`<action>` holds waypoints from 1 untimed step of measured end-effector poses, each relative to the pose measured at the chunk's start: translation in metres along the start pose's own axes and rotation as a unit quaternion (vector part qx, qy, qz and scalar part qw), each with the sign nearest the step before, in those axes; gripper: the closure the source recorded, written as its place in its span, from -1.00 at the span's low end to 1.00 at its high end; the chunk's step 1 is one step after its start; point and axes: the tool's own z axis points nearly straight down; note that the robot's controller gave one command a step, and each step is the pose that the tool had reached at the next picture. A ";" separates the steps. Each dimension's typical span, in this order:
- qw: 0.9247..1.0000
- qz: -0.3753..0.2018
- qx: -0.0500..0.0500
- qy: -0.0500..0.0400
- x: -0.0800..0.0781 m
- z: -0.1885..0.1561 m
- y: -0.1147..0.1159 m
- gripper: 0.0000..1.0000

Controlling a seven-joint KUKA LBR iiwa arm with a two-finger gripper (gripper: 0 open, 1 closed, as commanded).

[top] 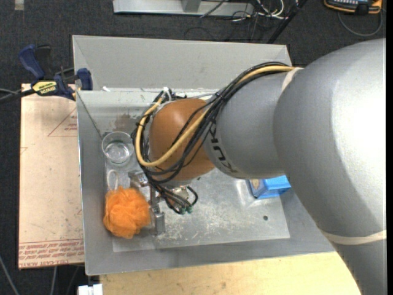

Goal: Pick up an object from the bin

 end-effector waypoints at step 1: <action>1.000 0.006 0.000 0.001 0.005 -0.008 0.022 -1.00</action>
Offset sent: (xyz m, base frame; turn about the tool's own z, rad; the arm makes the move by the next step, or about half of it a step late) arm -0.0306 -0.0101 -0.0227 -0.1706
